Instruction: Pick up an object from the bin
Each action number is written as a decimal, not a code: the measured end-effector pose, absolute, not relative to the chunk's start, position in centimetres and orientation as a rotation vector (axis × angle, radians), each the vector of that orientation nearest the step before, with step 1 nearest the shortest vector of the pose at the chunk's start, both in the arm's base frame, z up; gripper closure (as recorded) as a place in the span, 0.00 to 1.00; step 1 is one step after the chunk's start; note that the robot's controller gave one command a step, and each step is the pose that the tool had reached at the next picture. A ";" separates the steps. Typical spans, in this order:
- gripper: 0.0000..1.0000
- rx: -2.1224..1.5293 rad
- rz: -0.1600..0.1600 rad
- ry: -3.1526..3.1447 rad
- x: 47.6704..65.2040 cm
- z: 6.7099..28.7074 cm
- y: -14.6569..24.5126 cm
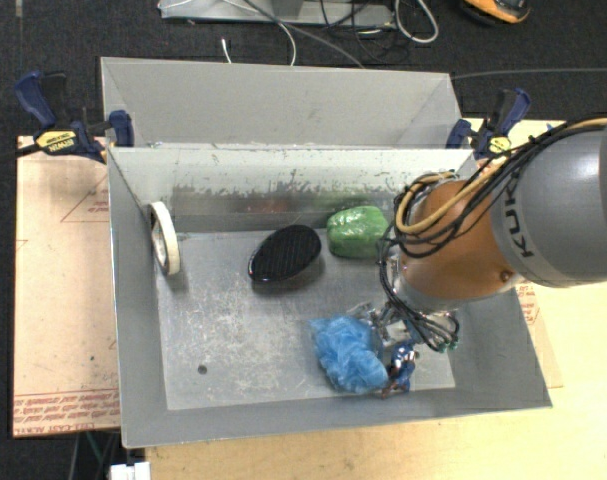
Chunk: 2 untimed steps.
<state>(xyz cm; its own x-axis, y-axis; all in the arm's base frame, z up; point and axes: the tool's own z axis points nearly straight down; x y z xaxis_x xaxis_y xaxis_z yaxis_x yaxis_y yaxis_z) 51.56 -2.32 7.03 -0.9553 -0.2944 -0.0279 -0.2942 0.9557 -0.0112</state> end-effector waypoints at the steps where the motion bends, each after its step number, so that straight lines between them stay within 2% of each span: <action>1: 0.00 -0.463 -0.011 3.078 51.6 7.0 -2.3; 2: 1.00 -0.463 -0.011 3.077 51.6 7.0 -2.3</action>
Offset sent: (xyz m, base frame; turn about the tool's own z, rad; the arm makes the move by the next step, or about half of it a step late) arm 0.0000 0.0000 0.0000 0.0000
